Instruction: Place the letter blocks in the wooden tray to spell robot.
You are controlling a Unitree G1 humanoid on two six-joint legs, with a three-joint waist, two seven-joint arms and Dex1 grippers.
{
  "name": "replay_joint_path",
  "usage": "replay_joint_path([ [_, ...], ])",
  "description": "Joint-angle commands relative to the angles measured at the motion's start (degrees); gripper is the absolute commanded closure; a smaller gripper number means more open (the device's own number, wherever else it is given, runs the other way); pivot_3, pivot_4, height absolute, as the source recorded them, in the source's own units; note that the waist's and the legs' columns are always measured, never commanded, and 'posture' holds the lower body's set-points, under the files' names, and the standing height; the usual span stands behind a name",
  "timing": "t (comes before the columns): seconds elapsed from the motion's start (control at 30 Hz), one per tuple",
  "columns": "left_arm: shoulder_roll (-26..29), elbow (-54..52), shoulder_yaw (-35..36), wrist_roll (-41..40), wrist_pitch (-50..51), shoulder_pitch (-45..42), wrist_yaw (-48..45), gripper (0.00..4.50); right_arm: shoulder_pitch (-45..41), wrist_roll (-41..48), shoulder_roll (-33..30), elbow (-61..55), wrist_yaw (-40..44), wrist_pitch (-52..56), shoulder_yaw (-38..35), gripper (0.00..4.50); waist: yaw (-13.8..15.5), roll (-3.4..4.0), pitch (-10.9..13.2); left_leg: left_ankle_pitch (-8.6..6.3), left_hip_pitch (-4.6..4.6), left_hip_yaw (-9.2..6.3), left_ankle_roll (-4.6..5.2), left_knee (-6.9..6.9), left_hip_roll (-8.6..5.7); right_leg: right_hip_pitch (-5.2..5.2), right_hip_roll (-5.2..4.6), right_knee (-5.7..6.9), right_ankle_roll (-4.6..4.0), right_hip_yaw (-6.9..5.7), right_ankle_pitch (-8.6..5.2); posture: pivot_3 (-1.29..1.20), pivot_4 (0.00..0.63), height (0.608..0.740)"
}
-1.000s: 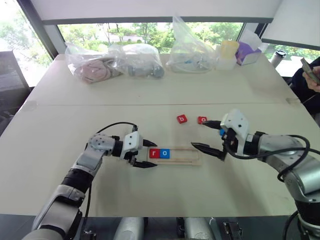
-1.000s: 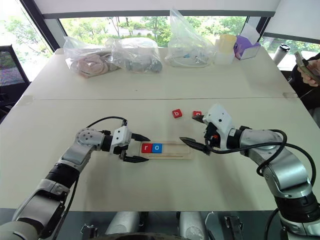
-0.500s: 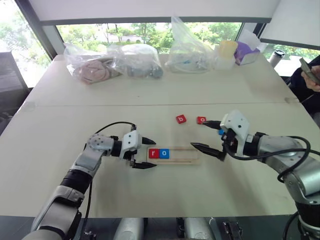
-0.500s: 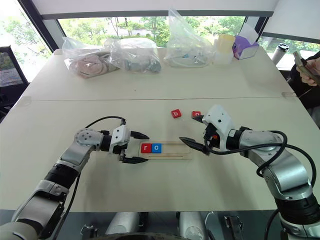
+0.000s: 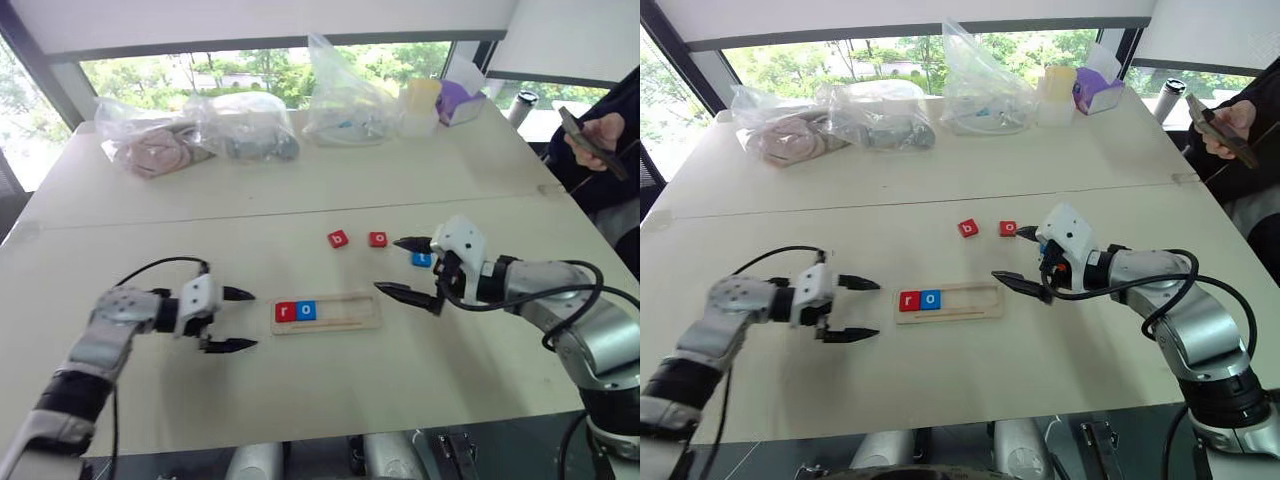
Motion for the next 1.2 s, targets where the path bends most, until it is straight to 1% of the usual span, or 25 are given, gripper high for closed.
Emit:
replay_joint_path([
  [0.03,1.4,-4.3,3.6,-1.2,5.0,4.1,3.5,0.03,-2.3,-1.0,1.4,0.5,-0.2,-1.9,1.0,0.0,-0.1,0.02,0.0,0.0,0.0,-0.01,0.0,-0.04,0.03,-0.04,0.11,0.02,-0.09,-0.02,-0.02,0.0,0.15,0.74],
  [0.1,0.5,-10.2,6.3,-4.1,9.2,5.2,6.9,0.03,-3.3,-2.2,2.5,1.6,-1.0,-2.3,1.9,0.0,-0.1,0.01,0.0,0.0,-0.08,-0.03,0.0,-0.06,0.13,-0.17,0.24,0.03,-0.37,-0.02,0.1,0.0,0.15,0.74],
  [0.2,-1.7,-18.3,10.2,-8.5,16.2,5.6,13.1,0.03,-4.6,-4.2,4.9,3.6,-3.2,-2.7,3.4,0.0,0.3,-0.06,0.1,0.02,-0.24,-0.03,-0.04,-0.02,0.13,-0.32,0.32,0.06,-0.39,-0.02,0.13,0.0,0.15,0.74],
  [0.3,-3.9,-26.3,14.9,-14.0,22.8,5.8,19.5,0.03,-7.2,-8.7,8.4,6.1,-8.2,-1.8,6.5,0.0,1.2,-0.09,0.1,0.04,-0.28,-0.01,-0.06,0.04,0.1,-0.33,0.29,0.06,-0.39,0.0,0.15,0.0,0.15,0.74],
  [0.37,-4.6,-29.8,16.7,-16.0,25.9,5.8,22.3,0.03,-8.5,-10.6,10.3,7.6,-10.5,-0.9,7.7,0.0,1.4,-0.09,0.1,0.07,-0.29,0.01,-0.13,0.02,0.08,-0.35,0.24,0.06,-0.39,0.01,0.16,0.0,0.15,0.74],
  [0.43,-5.0,-34.0,19.0,-19.9,29.6,5.9,24.8,0.03,-10.5,-10.9,14.1,8.3,-13.6,1.9,8.5,0.0,1.4,-0.09,0.1,0.08,-0.29,0.01,-0.15,0.01,0.03,-0.35,0.23,0.06,-0.4,0.01,0.15,0.0,0.15,0.74],
  [0.53,-5.1,-39.8,21.2,-24.4,33.8,5.8,27.9,0.03,-13.9,-12.7,21.2,11.0,-20.8,8.3,9.7,0.0,1.2,-0.1,0.1,0.11,-0.31,0.0,-0.19,0.0,0.04,-0.38,0.24,0.06,-0.42,0.02,0.17,0.0,0.15,0.74],
  [0.63,-5.1,-43.0,21.3,-26.1,36.4,5.3,30.5,0.03,-15.9,-14.8,25.9,14.3,-26.4,12.5,9.2,0.0,1.4,-0.09,0.1,0.16,-0.3,-0.01,-0.28,-0.05,0.03,-0.4,0.25,0.06,-0.45,0.05,0.19,0.0,0.15,0.74],
  [0.73,-5.6,-45.1,20.8,-26.9,37.6,4.5,33.0,0.03,-17.8,-16.7,29.9,17.8,-29.8,12.9,10.1,0.0,1.5,-0.09,0.1,0.27,-0.34,-0.03,-0.46,-0.06,-0.01,-0.41,0.25,0.06,-0.46,0.03,0.19,0.0,0.15,0.74],
  [0.9,-6.1,-46.3,20.5,-27.3,38.2,4.4,34.8,0.03,-19.2,-21.4,32.5,23.7,-34.1,11.3,11.7,0.0,1.3,-0.09,0.1,0.28,-0.33,0.01,-0.48,-0.07,-0.04,-0.42,0.25,0.06,-0.52,0.05,0.2,0.0,0.15,0.74],
  [1.2,-6.5,-46.9,19.9,-26.6,37.5,5.6,35.7,0.03,-20.9,-22.5,36.8,32.5,-34.2,7.6,11.3,0.0,1.0,-0.09,0.1,0.27,-0.31,0.01,-0.48,-0.08,0.04,-0.44,0.44,0.06,-0.56,0.07,0.25,0.0,0.15,0.74],
])
